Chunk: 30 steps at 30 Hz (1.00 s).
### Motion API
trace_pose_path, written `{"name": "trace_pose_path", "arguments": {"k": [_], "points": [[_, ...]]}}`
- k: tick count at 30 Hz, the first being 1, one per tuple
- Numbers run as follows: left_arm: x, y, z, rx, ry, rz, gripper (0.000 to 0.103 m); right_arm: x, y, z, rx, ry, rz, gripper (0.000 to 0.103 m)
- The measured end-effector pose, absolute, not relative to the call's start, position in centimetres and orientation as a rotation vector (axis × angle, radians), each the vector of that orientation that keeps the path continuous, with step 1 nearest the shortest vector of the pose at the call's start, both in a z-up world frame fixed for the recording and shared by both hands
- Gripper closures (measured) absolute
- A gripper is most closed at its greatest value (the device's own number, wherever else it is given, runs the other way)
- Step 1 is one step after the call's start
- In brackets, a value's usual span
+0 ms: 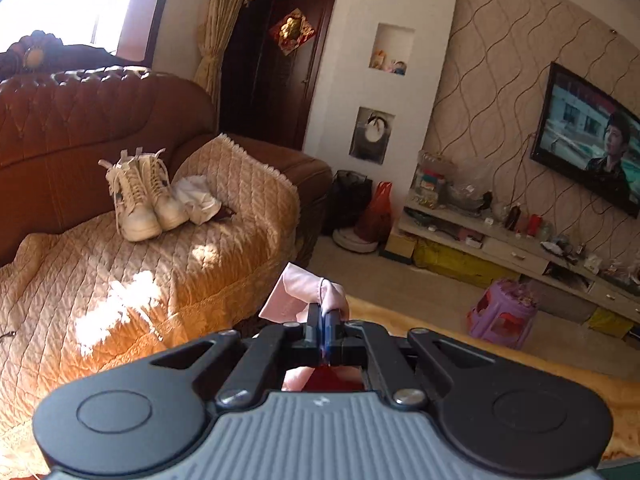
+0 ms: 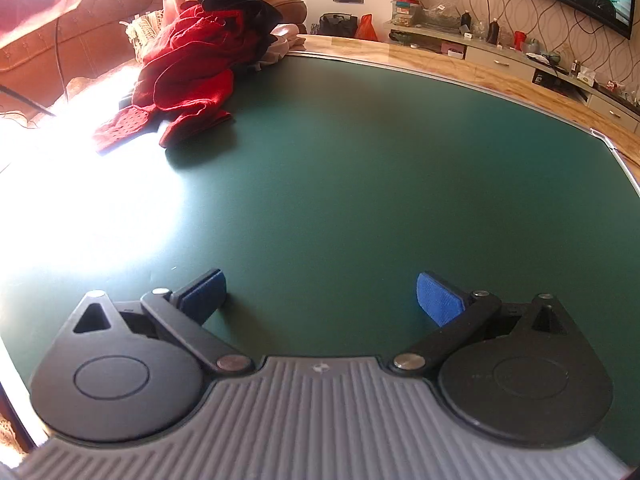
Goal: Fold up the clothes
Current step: 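Lift the pink shirt with the left tool and pull it out of the pile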
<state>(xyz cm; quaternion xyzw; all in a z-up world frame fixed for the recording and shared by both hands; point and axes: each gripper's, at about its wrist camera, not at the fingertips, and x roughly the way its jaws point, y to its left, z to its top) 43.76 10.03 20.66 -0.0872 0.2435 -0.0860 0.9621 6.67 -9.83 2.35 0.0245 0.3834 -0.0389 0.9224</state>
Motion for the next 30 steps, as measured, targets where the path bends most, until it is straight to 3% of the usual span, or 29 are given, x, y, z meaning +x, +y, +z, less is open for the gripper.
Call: {"name": "trace_pose_path", "arguments": {"k": [6,9,17,23,27,30], "points": [[34.0,5.1,31.1,-0.113,0.381,-0.39,0.103,6.6,-9.9,2.3,0.051,0.787,-0.082,0.0],[27.6,2.2,32.6,-0.05,0.388,-0.494,0.103,6.6,-9.9,2.3,0.051,0.787,-0.082,0.0],[12.0,-0.9,24.8,-0.055,0.54,-0.666,0.102,6.1,-10.7,2.8,0.093,0.845,-0.156,0.0],[1.8,-0.1,18.1,-0.082,0.621,-0.731,0.102,1.2,-11.7,5.5,0.218,0.827,-0.174,0.0],[0.8,2.4,15.9,-0.175,0.719,-0.73,0.102,-0.8,-12.1,7.1,0.219,0.825,-0.178,0.0],[4.2,4.5,18.3,-0.201,0.699,-0.69,0.102,-1.5,-12.6,8.0,0.23,0.822,-0.186,0.0]]}}
